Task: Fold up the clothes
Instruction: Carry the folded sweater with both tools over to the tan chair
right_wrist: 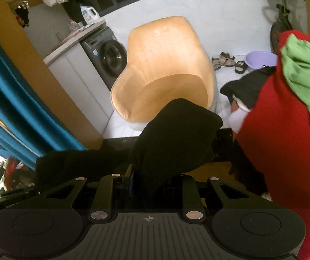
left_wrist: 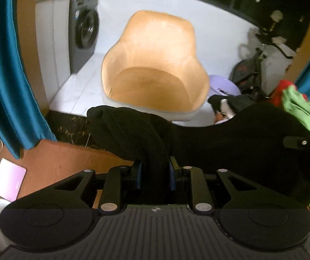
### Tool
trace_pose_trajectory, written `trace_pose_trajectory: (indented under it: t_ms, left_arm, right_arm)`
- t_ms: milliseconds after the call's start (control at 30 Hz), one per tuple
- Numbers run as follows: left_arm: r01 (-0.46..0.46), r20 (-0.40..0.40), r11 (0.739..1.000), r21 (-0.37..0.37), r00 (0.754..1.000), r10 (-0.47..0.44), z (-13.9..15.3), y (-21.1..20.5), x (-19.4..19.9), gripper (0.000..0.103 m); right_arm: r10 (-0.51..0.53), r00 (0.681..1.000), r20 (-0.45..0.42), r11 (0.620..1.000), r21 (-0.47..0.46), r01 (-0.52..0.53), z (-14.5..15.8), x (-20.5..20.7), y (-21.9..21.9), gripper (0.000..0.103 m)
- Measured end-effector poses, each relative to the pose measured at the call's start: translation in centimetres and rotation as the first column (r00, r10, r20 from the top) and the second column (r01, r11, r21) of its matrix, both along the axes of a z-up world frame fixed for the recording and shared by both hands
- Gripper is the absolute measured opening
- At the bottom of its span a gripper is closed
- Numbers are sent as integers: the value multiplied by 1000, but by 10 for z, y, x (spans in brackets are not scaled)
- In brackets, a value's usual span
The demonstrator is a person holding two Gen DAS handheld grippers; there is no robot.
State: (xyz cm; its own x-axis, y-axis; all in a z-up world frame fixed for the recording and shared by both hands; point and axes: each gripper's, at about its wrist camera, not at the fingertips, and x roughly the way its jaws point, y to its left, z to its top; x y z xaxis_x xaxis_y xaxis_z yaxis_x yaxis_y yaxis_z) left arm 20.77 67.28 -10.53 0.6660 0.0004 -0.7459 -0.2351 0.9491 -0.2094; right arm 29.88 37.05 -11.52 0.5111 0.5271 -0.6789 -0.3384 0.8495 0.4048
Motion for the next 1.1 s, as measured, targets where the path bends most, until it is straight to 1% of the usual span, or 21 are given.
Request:
trace_pose_trajectory:
  t_ms: [100,200,300,400,467,567,700,833,933,1000,1100]
  left_arm:
    - [21,-38,1000,11,999,-21,-14,16,45,24]
    - [37,-56,998,47,998,-34,-23,27,99,24]
    - [17,-73,996,87,997,-11,-32,36,162,24]
    - [-43,-123,992,116,991,58,-40,49,238,24]
    - [-36,-133,988,149,990,56,-48,53,287,24]
    - [-1,-138,980,200,990,30,-63,56,356,24]
    - [24,-168,977,214,986,12,-96,62,430,24]
    - [60,-204,976,208,979,-17,-125,76,475,24]
    - [87,-229,972,217,973,-36,-141,98,504,24]
    - [108,-226,964,241,973,-53,-148,116,524,24]
    - [161,-208,949,271,972,-106,-161,138,556,24]
  right_arm:
    - [-7,1000,-11,1000,1,7,-16,39,16,20]
    - [-9,998,-59,1000,20,10,-45,95,28,20]
    - [15,995,-94,998,58,-10,-75,175,46,20]
    - [43,990,-131,997,71,-34,-95,263,64,20]
    - [73,986,-148,996,56,-65,-103,319,77,20]
    - [135,982,-132,991,-5,-137,-111,389,96,20]
    - [160,974,-159,985,-45,-169,-138,463,122,20]
    - [120,973,-198,988,-70,-136,-174,513,150,20]
    - [84,975,-206,991,-82,-103,-194,536,166,20]
    - [59,978,-199,994,-79,-75,-202,552,175,20]
    - [25,985,-172,997,-69,-38,-216,577,188,20]
